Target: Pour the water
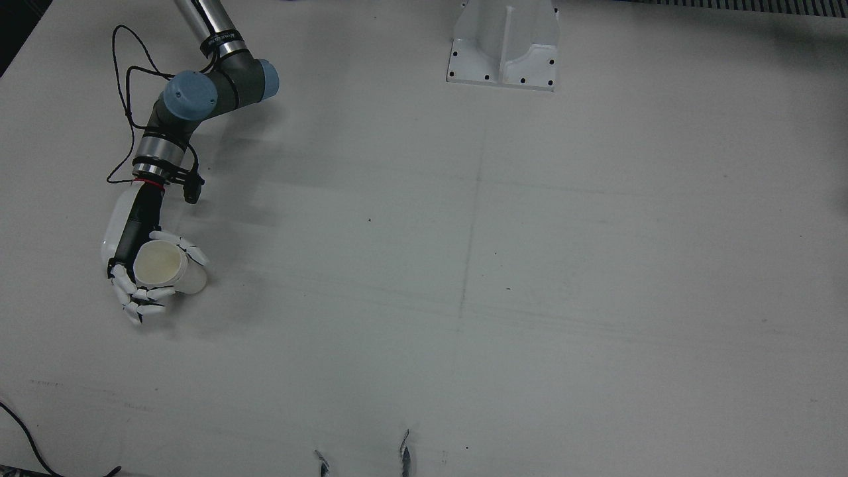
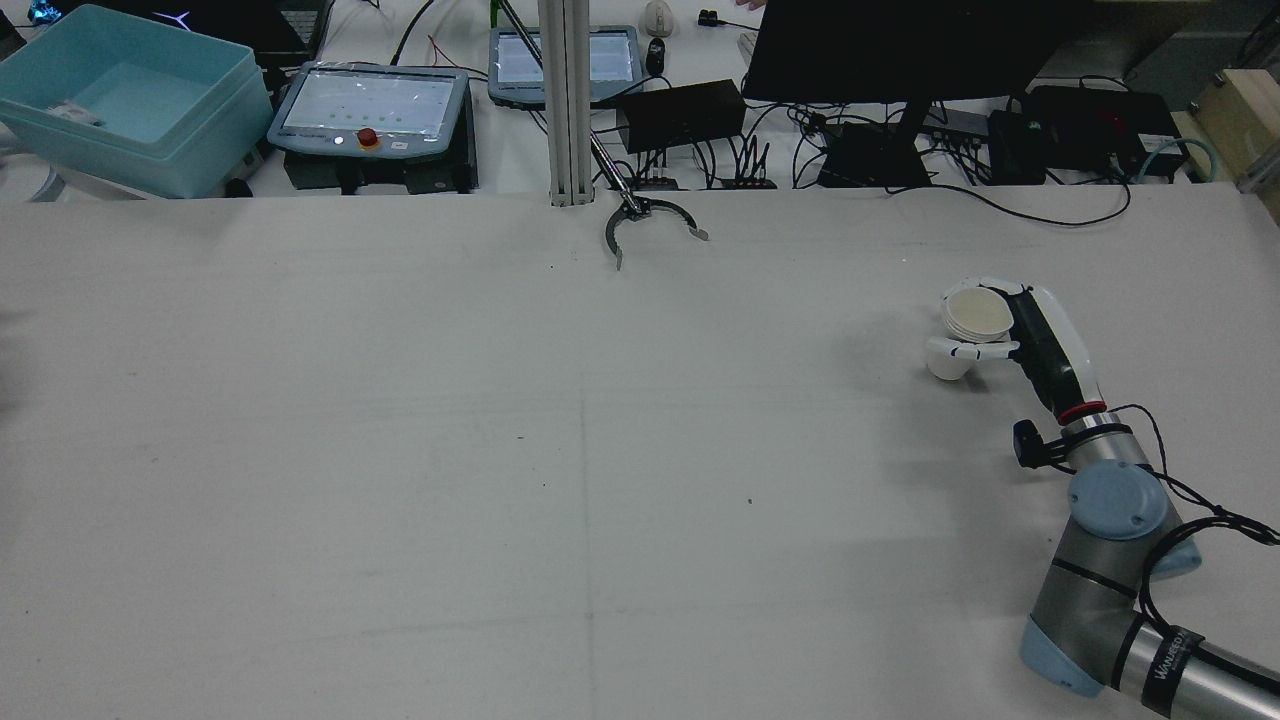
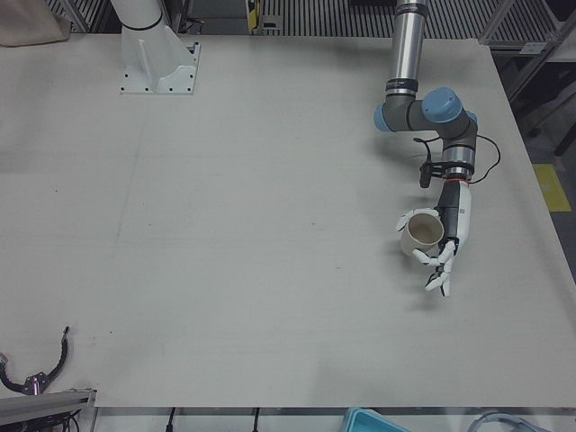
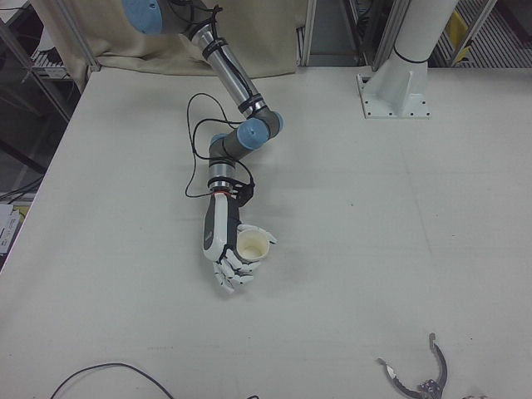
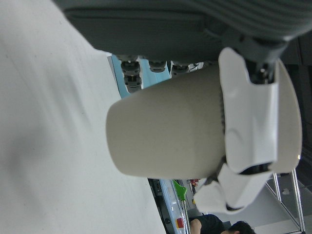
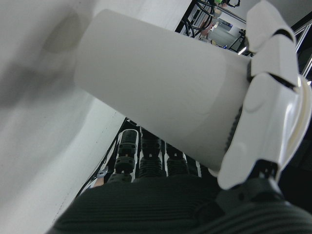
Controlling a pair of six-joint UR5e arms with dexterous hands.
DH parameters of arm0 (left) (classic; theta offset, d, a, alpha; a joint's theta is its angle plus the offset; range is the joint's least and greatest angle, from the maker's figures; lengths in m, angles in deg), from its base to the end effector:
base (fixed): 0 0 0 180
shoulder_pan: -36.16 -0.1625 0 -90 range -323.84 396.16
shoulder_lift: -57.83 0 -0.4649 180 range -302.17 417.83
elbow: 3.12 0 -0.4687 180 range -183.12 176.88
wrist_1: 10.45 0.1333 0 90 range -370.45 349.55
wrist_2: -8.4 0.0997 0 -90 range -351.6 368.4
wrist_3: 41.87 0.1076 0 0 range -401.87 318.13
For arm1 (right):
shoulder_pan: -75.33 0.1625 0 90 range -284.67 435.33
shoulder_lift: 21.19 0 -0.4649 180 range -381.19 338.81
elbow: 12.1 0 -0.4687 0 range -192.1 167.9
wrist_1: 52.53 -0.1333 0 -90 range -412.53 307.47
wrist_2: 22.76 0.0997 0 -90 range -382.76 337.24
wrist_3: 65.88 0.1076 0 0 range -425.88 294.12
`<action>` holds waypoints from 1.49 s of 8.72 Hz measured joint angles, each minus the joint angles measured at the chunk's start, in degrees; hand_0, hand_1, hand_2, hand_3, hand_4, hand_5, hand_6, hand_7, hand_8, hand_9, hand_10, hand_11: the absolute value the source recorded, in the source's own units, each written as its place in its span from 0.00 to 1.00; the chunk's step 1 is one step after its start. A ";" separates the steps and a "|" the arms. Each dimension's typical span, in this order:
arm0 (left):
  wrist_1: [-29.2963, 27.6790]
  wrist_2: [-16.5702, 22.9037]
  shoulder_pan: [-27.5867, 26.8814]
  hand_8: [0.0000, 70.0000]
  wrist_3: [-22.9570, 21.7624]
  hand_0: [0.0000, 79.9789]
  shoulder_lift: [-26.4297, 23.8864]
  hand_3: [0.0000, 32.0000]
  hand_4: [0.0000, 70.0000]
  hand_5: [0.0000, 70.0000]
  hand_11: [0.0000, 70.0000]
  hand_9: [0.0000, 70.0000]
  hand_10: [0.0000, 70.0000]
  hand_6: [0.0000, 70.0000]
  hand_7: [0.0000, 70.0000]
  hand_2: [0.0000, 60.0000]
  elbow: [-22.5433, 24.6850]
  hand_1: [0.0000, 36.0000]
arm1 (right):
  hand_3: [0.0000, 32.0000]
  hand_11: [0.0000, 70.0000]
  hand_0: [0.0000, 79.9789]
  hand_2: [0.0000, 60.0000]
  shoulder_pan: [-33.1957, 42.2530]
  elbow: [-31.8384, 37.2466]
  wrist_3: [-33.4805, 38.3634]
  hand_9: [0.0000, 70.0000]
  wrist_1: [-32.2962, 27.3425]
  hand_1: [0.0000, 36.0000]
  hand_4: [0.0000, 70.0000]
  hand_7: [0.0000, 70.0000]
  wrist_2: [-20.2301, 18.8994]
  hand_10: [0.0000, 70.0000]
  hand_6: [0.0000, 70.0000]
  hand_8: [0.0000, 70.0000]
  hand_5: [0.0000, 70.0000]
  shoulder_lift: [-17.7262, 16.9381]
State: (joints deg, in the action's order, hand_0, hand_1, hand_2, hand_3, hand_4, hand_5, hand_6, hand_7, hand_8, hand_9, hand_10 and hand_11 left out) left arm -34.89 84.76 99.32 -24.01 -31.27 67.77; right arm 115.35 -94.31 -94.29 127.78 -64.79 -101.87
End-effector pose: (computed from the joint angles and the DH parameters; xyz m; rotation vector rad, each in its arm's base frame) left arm 0.1045 -0.5580 0.8790 0.0662 2.0754 -1.8605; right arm -0.3361 -0.5607 0.7069 0.4444 -1.9640 1.9197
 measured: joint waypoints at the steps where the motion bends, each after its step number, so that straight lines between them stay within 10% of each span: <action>1: 0.24 0.06 -0.02 0.02 0.05 0.78 -0.05 0.00 0.49 1.00 0.22 0.06 0.12 0.08 0.38 1.00 0.59 1.00 | 0.00 0.32 0.61 1.00 0.98 -0.22 -0.12 0.81 0.02 0.66 0.34 0.65 -0.33 0.20 0.61 0.61 1.00 -0.04; 3: 1.92 0.25 -0.19 0.02 0.49 0.80 -0.18 0.00 0.51 1.00 0.22 0.06 0.11 0.10 0.39 1.00 3.56 1.00 | 0.00 0.34 0.59 1.00 3.12 -1.08 -0.15 0.84 0.06 0.83 0.33 0.69 -1.80 0.21 0.64 0.64 1.00 -0.02; 13: 25.07 9.78 -4.01 0.02 8.24 0.90 -18.02 0.00 0.51 1.00 0.23 0.06 0.12 0.10 0.39 1.00 22.67 1.00 | 0.00 0.29 0.63 1.00 13.45 -9.68 -2.00 0.75 1.84 0.89 0.33 0.64 -10.73 0.18 0.60 0.57 1.00 0.00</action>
State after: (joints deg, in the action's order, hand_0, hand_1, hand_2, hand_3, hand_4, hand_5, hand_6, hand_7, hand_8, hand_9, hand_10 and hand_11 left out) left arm -9.82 94.54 95.31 -15.77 -49.29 90.45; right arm 128.80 -103.99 -96.29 129.62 -75.52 -101.87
